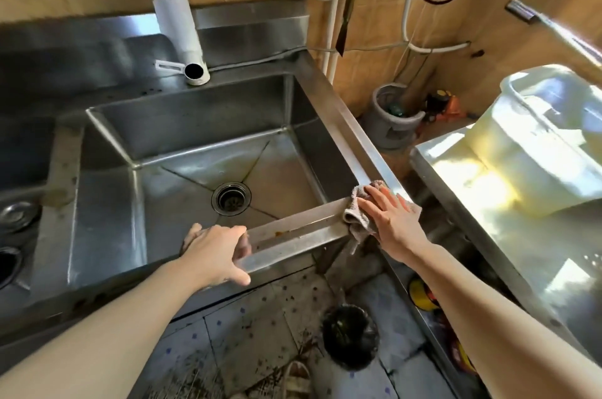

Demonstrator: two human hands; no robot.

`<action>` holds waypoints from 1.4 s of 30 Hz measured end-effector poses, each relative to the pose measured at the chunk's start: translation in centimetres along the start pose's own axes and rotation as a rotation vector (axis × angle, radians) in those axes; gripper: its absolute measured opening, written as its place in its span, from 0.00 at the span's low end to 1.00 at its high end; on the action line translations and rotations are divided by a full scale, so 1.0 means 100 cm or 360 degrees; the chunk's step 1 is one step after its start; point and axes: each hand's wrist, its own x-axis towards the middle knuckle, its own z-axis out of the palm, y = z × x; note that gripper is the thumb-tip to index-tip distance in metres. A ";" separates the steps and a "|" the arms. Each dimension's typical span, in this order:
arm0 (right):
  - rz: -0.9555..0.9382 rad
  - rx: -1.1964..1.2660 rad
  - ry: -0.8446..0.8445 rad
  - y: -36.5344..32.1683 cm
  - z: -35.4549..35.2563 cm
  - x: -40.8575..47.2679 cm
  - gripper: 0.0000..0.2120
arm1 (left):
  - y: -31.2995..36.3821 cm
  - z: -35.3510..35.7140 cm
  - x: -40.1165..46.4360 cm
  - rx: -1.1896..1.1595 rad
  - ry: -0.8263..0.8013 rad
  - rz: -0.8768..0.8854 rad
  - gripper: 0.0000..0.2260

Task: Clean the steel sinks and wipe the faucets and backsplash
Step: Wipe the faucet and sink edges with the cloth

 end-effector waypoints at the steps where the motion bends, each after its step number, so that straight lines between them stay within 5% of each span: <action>1: 0.0014 0.0007 0.0018 -0.013 0.002 -0.001 0.30 | -0.001 0.001 0.001 -0.0004 0.0028 0.0018 0.22; 11: -0.0132 0.0105 0.0048 -0.179 0.022 -0.009 0.29 | -0.005 0.010 0.001 -0.0022 0.0125 -0.0056 0.21; 17: -0.0214 0.0099 -0.0044 -0.128 0.019 -0.006 0.29 | -0.006 0.013 -0.001 -0.0123 0.0096 -0.0085 0.20; 28: 0.0288 -0.0199 -0.0266 0.006 -0.016 -0.003 0.36 | -0.001 0.009 -0.002 -0.0135 0.0086 -0.0107 0.19; 32: 0.0358 -0.0066 -0.0059 -0.009 -0.002 -0.002 0.33 | -0.002 0.008 0.000 -0.0161 0.0095 -0.0120 0.19; 38: -0.0005 -0.0018 0.0035 -0.082 0.009 -0.004 0.25 | 0.000 0.009 -0.003 -0.0188 0.0080 -0.0109 0.19; 40: -0.0149 0.0031 0.0004 -0.122 0.014 -0.003 0.22 | -0.006 0.013 -0.012 -0.0183 0.0059 -0.0114 0.26; 42: -0.0280 0.0063 -0.0020 -0.154 0.019 0.000 0.22 | -0.017 0.016 -0.026 -0.0135 -0.0013 -0.0180 0.45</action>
